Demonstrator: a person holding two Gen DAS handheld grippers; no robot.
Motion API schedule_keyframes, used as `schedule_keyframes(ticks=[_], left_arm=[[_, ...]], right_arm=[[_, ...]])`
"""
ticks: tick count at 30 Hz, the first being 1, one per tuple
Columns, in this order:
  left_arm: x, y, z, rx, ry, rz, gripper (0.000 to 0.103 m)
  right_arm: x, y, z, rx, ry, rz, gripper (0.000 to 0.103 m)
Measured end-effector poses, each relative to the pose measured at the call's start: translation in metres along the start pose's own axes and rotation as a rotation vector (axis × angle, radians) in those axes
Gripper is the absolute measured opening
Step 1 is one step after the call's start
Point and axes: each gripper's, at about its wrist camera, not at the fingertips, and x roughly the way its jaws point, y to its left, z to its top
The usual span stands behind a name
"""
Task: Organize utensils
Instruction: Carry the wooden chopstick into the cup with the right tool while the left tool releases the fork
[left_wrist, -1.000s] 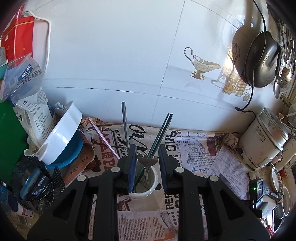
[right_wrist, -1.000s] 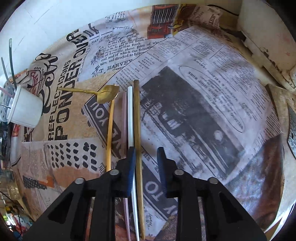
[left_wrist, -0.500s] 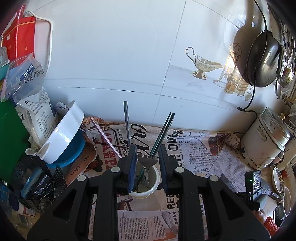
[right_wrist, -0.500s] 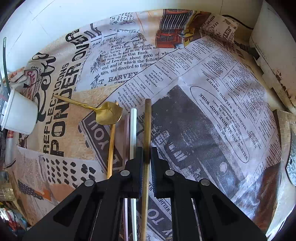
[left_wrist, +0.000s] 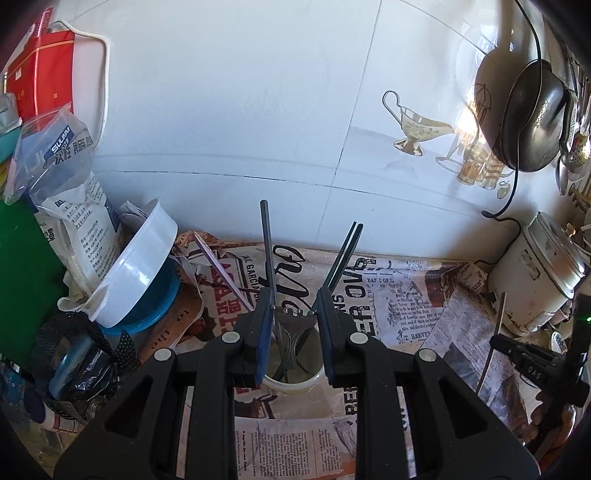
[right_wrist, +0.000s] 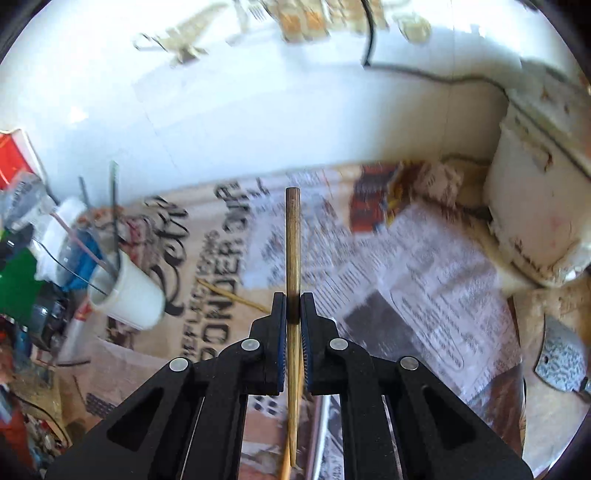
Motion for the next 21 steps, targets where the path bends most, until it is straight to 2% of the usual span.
schedule_keyframes(ticks=[7, 13, 21], left_arm=[[-0.001, 0.008, 0.002, -0.008, 0.018, -0.014, 0.022], [-0.001, 0.013, 0.002, 0.001, 0.031, -0.014, 0.022], [0.005, 0.022, 0.005, 0.001, 0.041, -0.015, 0.022]], right_arm=[[-0.016, 0.058, 0.041, -0.071, -0.131, 0.135, 0.007], [-0.003, 0.122, 0.068, -0.160, -0.194, 0.232, 0.007], [0.037, 0.188, 0.082, -0.230, -0.237, 0.243, 0.007]])
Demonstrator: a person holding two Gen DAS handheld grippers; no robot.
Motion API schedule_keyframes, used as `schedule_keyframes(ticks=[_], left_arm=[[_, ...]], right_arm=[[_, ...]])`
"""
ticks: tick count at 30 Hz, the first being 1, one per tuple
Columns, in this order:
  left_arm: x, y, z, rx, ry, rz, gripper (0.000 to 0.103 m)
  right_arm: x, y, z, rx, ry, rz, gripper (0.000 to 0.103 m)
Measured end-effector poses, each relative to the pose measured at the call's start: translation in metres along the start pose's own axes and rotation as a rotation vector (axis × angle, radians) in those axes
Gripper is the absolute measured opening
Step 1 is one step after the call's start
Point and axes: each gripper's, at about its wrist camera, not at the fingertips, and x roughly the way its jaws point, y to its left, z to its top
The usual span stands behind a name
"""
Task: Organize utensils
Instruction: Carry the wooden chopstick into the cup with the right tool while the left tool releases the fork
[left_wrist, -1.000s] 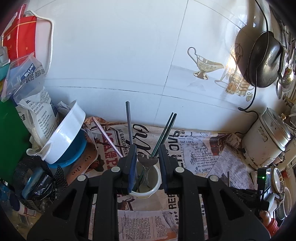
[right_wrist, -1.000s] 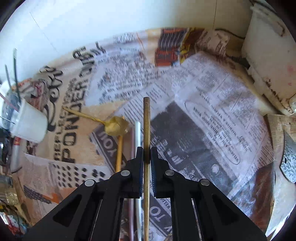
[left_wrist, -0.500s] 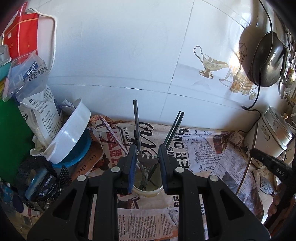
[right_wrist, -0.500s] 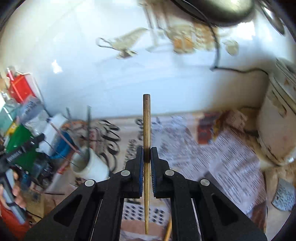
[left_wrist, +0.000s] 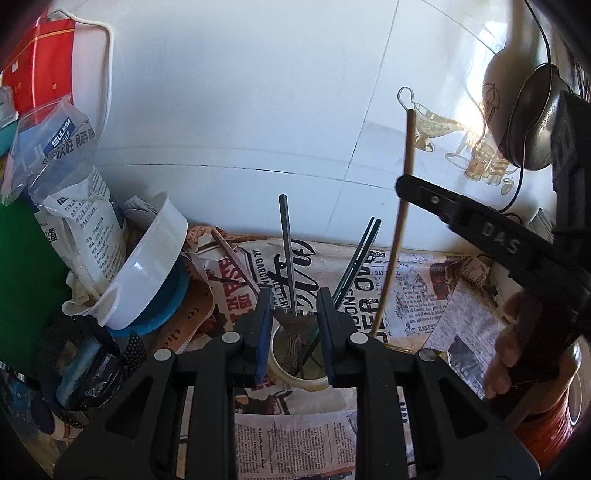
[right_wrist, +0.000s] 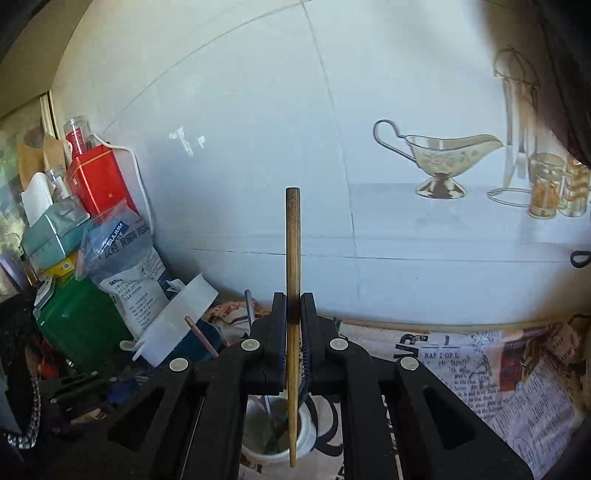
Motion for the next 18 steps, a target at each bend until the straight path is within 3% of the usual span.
schedule_keyframes(ticks=[7, 18], left_arm=[[0.018, 0.009, -0.003, -0.017, 0.030, -0.009, 0.022], [0.046, 0.012, -0.015, -0.014, 0.096, -0.013, 0.023]], right_arm=[[0.037, 0.009, -0.015, -0.017, 0.043, -0.002, 0.007], [0.045, -0.005, -0.056, -0.044, 0.179, -0.019, 0.007]])
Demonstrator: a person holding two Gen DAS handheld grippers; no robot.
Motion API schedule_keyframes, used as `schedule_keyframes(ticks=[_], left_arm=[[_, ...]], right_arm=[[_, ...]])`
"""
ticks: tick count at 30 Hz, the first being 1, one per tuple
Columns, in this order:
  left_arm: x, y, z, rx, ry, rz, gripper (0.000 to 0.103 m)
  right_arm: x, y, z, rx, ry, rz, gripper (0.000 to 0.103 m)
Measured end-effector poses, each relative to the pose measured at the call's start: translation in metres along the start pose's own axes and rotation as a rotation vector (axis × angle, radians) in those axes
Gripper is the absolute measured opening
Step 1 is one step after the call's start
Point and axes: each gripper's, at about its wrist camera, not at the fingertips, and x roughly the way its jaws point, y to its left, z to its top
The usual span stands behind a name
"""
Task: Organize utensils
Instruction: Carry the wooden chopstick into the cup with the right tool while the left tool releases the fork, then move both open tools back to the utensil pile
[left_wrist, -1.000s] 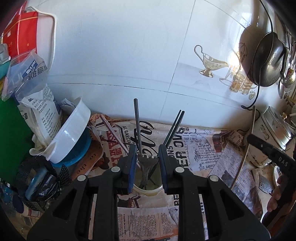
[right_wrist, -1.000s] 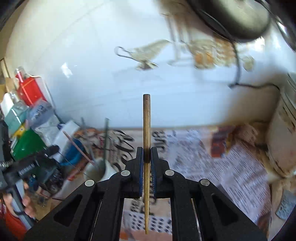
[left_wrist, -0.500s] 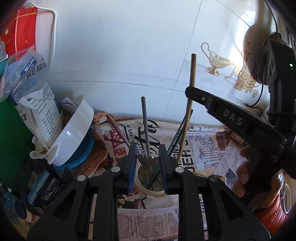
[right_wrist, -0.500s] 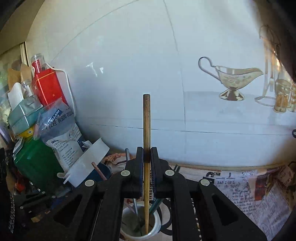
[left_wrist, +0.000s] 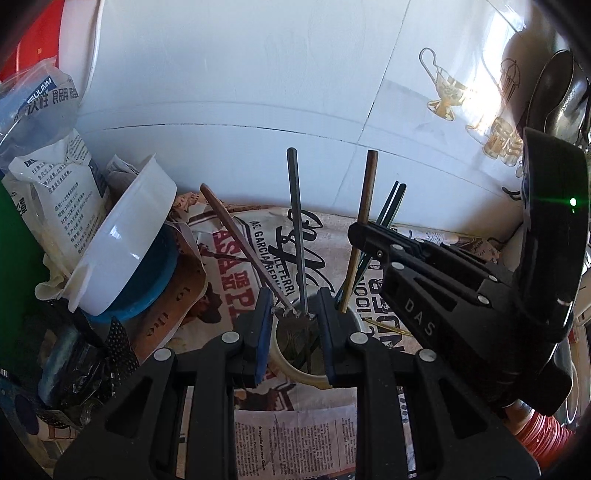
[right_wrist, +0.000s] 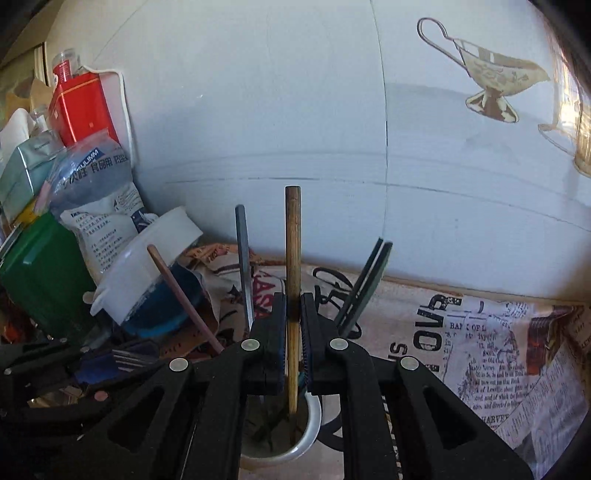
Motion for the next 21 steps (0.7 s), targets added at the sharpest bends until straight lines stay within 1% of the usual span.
schedule_keyframes(ticks=[3, 6, 9, 14, 16, 19, 21], left_arm=[[0.003, -0.003, -0.003, 0.010, 0.015, 0.008, 0.023], [-0.001, -0.008, -0.005, 0.026, 0.008, 0.024, 0.023], [-0.009, -0.014, -0.006, 0.039, -0.007, 0.034, 0.023], [-0.030, -0.026, -0.005, 0.056, -0.043, 0.038, 0.023], [-0.039, -0.032, -0.005, 0.065, -0.060, 0.043, 0.024], [-0.055, -0.044, -0.006, 0.079, -0.084, 0.037, 0.026], [-0.064, -0.053, -0.007, 0.093, -0.102, 0.038, 0.030]], right_arm=[[-0.002, -0.002, -0.006, -0.016, 0.043, 0.005, 0.007], [-0.008, -0.002, -0.010, -0.018, 0.087, 0.031, 0.008], [-0.023, -0.001, -0.011, -0.038, 0.102, 0.015, 0.008], [-0.054, -0.008, -0.011, -0.020, 0.103, 0.020, 0.012], [-0.069, -0.015, -0.011, -0.004, 0.094, 0.020, 0.016], [-0.093, -0.025, -0.014, 0.008, 0.071, 0.002, 0.018], [-0.108, -0.032, -0.015, 0.016, 0.056, -0.013, 0.020]])
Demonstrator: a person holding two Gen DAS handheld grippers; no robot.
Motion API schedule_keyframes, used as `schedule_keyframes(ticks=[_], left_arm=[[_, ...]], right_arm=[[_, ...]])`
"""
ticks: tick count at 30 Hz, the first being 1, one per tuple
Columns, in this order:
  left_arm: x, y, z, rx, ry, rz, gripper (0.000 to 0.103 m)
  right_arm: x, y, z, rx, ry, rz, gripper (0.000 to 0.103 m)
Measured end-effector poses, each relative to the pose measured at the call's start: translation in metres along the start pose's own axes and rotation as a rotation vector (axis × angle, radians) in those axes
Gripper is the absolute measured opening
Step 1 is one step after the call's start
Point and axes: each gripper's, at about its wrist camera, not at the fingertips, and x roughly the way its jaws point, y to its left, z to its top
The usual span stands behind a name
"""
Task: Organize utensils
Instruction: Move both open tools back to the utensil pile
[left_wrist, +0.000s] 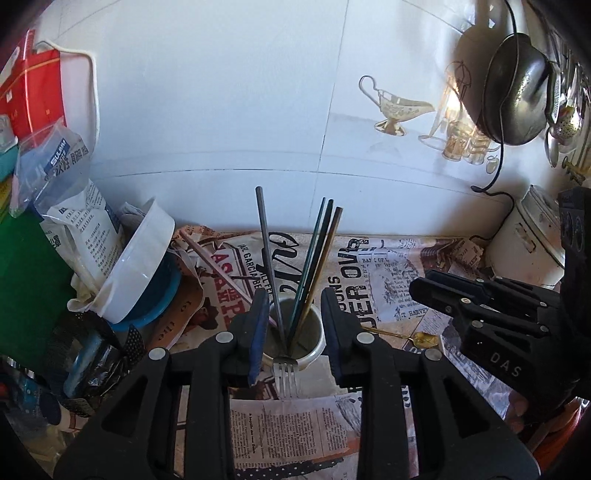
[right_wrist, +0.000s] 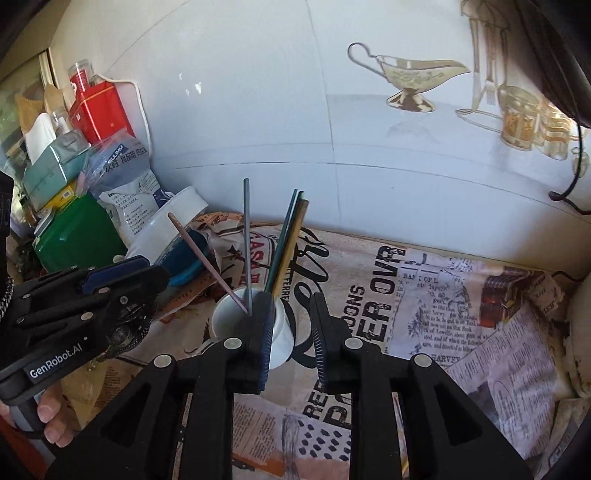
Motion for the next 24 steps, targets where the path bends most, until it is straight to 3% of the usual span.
schedule_keyframes(ticks=[7, 13, 18, 24], left_arm=[[-0.019, -0.036, 0.000, 0.041, -0.029, -0.027, 0.047], [-0.005, -0.077, -0.008, 0.085, 0.011, -0.055, 0.062], [0.026, -0.112, -0.026, 0.121, 0.096, -0.083, 0.065], [0.071, -0.144, -0.058, 0.153, 0.222, -0.107, 0.065]], right_arm=[[-0.044, -0.035, -0.017, 0.043, -0.029, -0.066, 0.026], [-0.063, -0.072, -0.044, 0.098, -0.009, -0.142, 0.032], [-0.056, -0.107, -0.072, 0.146, 0.084, -0.193, 0.033], [-0.019, -0.139, -0.113, 0.191, 0.238, -0.210, 0.033]])
